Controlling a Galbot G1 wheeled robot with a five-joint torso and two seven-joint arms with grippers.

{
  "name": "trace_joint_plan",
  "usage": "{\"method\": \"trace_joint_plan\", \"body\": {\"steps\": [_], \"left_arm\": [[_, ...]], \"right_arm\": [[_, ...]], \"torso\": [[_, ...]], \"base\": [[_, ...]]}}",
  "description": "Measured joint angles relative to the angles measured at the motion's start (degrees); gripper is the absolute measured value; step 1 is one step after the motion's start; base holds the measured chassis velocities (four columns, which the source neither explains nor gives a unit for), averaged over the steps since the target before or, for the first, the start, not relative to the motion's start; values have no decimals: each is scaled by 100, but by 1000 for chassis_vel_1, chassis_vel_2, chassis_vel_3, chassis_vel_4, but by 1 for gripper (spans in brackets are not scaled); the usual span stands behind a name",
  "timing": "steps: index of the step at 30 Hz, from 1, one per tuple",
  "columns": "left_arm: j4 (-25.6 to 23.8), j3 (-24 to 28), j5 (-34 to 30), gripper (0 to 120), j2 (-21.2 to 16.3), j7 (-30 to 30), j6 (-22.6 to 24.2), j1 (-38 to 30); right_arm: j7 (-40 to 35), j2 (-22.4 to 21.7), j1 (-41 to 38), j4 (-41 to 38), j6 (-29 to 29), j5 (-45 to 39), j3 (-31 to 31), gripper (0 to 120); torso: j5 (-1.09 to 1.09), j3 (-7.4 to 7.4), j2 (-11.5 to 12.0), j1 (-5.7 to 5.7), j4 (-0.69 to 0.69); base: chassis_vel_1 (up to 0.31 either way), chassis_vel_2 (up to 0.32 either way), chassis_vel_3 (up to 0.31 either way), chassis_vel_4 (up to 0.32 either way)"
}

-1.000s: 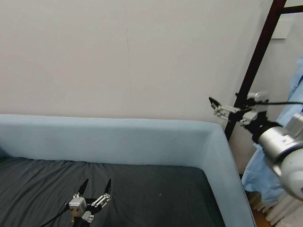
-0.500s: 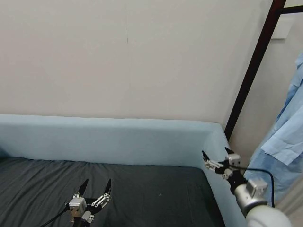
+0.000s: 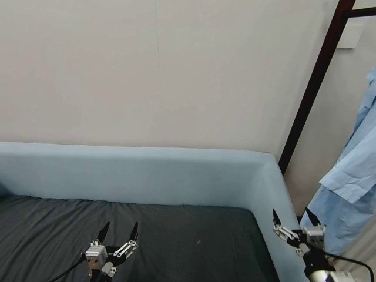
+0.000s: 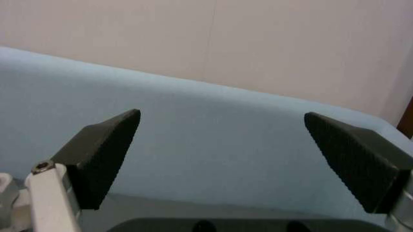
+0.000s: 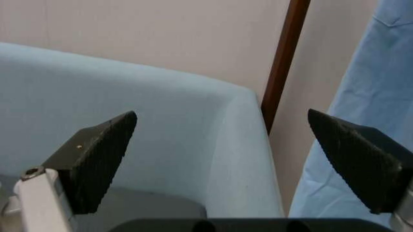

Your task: Pick up the clothes from the sofa and hang them on the clothes hanger.

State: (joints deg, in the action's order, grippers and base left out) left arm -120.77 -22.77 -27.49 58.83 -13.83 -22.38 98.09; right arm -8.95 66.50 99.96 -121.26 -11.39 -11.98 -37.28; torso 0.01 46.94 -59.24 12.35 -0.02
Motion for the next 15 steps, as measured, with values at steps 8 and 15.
{"method": "trace_joint_plan", "body": {"steps": [8, 15], "left_arm": [[0, 0, 0, 100, 0, 0, 0, 0], [0, 0, 0, 100, 0, 0, 0, 0]], "right_arm": [[96, 239, 208, -139, -200, 200, 18, 100], [51, 243, 168, -161, -189, 214, 50, 100]], "torso": [[0, 1, 0, 0, 2], [0, 1, 0, 0, 2]], "base": [[0, 0, 0, 0], [0, 0, 0, 0]]}}
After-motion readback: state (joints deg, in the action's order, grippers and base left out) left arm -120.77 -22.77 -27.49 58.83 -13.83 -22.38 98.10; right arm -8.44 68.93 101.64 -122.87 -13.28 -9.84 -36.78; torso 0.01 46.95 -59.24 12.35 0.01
